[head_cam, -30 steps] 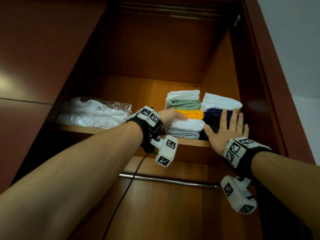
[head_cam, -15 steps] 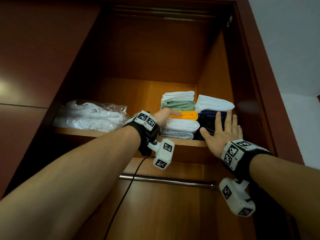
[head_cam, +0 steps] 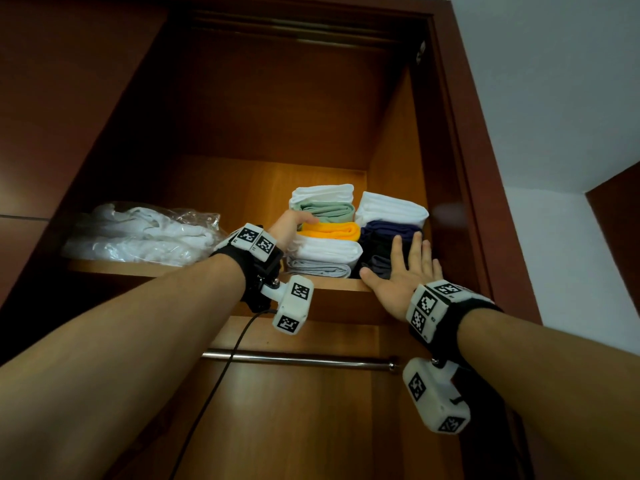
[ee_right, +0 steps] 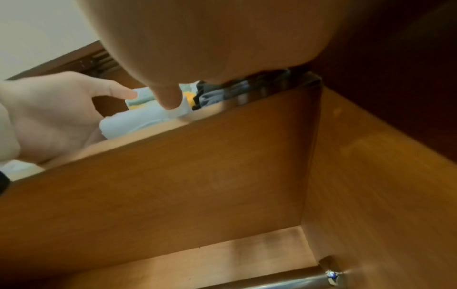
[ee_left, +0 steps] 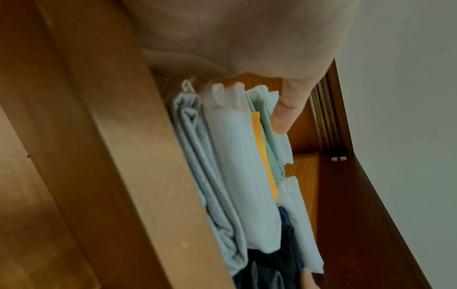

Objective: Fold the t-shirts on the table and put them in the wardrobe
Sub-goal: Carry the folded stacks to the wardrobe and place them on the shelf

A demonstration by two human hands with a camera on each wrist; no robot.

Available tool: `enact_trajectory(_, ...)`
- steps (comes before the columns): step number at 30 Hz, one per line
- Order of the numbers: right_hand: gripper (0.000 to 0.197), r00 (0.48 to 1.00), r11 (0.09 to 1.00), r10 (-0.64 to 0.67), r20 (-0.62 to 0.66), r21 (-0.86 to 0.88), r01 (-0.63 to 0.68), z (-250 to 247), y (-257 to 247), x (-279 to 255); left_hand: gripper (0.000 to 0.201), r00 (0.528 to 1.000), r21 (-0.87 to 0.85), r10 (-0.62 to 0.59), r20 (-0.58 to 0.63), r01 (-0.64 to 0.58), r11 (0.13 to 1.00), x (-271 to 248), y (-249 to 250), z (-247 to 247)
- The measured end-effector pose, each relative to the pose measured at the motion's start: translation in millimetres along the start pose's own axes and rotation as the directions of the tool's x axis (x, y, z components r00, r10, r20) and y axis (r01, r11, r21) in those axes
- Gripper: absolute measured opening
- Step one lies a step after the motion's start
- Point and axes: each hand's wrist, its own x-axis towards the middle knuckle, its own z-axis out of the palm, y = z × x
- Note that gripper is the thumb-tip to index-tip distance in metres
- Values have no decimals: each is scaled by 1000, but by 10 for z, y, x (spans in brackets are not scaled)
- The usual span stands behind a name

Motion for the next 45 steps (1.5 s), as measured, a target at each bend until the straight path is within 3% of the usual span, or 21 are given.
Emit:
enact_trajectory(5, 89, 1000, 1000, -18, 22, 19, 18, -40, 57, -48, 30, 1000, -21, -9, 2, 9, 1000, -16, 21, 55)
enact_trajectory(16, 90, 997, 999, 4, 82, -38, -1, -42, 68, -11, 26, 996, 17, -59, 62, 58, 998, -87, 23, 13)
enact_trajectory(22, 88, 1000, 998, 10, -1, 55, -10, -88, 20, 12, 38, 999, -11, -31, -6, 31, 999, -77, 32, -13)
enact_trajectory(27, 84, 999, 994, 26, -46, 109, -21, -168, -30, 6, 14, 994, -84, -35, -102, 26, 996, -96, 9, -64)
enact_trajectory(30, 83, 996, 988, 37, -86, 156, -23, -179, -78, -36, 38, 990, -77, -2, -141, -9, 997, -156, 25, -44)
enact_trajectory(36, 82, 990, 976, 50, -135, 215, -20, -220, -113, -327, 42, 957, -60, 136, -255, -156, 986, -406, 27, 19)
enact_trajectory(40, 78, 986, 963, 43, -164, 269, 2, -320, -51, -632, 81, 907, -65, 168, -387, -208, 976, -421, -200, 107)
enact_trajectory(45, 73, 989, 943, 24, -147, 333, 26, -320, 107, -1067, 60, 858, -73, 221, -464, -286, 955, -875, -328, 450)
